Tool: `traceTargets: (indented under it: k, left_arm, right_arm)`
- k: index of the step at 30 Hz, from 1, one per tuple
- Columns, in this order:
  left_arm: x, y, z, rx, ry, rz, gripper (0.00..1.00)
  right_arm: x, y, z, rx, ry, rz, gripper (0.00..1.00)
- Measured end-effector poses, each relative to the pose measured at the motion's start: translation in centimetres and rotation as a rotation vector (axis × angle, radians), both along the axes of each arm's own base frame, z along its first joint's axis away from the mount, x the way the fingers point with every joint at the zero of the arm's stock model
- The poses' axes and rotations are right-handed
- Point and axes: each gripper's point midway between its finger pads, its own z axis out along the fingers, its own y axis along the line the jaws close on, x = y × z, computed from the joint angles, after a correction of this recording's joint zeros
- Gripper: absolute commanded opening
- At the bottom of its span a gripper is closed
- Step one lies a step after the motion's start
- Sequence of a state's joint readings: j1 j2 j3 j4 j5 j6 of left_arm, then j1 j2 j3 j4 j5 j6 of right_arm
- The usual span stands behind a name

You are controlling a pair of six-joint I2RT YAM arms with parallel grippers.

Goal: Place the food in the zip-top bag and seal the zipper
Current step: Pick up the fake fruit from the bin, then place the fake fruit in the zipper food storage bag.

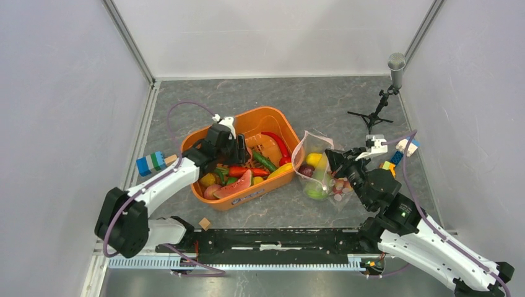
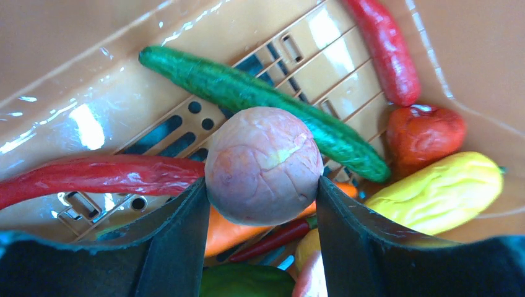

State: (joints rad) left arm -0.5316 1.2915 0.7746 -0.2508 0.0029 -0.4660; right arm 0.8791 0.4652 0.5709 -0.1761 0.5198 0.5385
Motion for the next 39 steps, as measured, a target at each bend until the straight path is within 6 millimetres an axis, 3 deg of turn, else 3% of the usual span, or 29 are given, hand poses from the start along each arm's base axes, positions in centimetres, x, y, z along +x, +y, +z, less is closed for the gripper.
traceTargets:
  k: [11, 17, 22, 28, 34, 39]
  left_arm:
    - [-0.5, 0.7, 8.0, -0.115, -0.217, 0.015, 0.51]
    - [-2.3, -1.1, 11.5, -0.244, -0.275, -0.098, 0.49]
    - [-5.0, -4.4, 14.8, -0.383, -0.323, -0.274, 0.50]
    - [-10.2, -9.8, 17.2, -0.468, -0.347, -0.522, 0.50]
    - [-11.2, -13.1, 18.6, -0.513, -0.371, -0.614, 0.50]
    - [-11.5, -16.1, 18.5, -0.505, -0.363, -0.670, 0.51]
  right_arm:
    - [-0.4, 0.6, -0.5, 0.028, 0.017, 0.033, 0.02]
    - [-0.3, 1.7, -1.5, -0.001, 0.047, 0.070, 0.02]
    - [-0.4, 2.4, -1.5, 0.003, 0.048, 0.098, 0.01]
    - [-0.6, 2.8, -1.2, 0.019, 0.042, 0.126, 0.00]
    - [-0.9, 2.9, -1.1, 0.016, 0.058, 0.141, 0.01]
    - [-1.6, 2.6, -0.2, 0.059, 0.038, 0.156, 0.02]
